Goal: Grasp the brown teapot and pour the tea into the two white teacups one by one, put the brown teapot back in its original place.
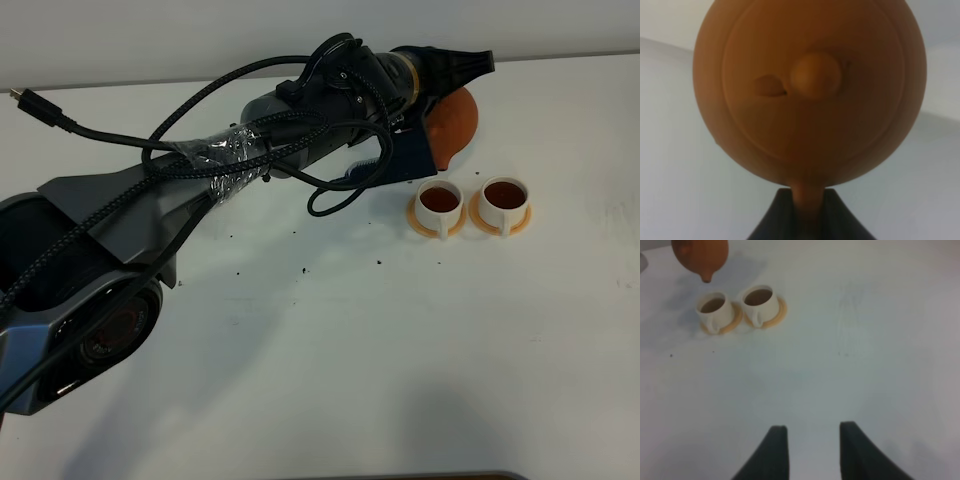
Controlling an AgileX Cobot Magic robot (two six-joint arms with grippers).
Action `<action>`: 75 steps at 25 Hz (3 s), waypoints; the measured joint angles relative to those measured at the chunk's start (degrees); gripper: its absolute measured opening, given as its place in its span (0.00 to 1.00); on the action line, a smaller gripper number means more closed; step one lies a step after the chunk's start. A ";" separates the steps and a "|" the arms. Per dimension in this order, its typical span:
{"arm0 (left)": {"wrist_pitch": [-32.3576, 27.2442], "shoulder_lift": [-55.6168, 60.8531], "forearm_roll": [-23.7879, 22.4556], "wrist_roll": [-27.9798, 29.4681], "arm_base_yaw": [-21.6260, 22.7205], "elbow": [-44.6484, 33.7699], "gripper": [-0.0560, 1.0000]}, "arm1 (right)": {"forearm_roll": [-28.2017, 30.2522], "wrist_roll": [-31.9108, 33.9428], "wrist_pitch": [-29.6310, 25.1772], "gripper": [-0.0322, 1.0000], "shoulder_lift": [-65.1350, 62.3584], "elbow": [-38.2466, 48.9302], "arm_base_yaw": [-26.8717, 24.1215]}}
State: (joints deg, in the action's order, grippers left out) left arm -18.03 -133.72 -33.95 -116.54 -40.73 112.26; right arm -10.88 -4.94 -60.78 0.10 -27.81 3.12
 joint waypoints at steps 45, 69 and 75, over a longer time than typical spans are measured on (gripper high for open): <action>-50.03 3.75 27.60 99.26 2.15 0.00 0.15 | 0.00 0.00 0.00 0.27 0.00 0.00 0.00; -50.05 20.20 29.11 109.30 23.57 -16.64 0.15 | 0.00 0.00 0.00 0.27 0.00 0.00 0.00; -43.06 20.27 29.06 110.09 29.06 -25.43 0.15 | 0.00 0.00 0.00 0.27 0.00 0.00 0.00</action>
State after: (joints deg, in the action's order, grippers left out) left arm -61.09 -113.45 -4.90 -6.45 -11.67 86.84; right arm -10.88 -4.94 -60.78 0.10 -27.81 3.12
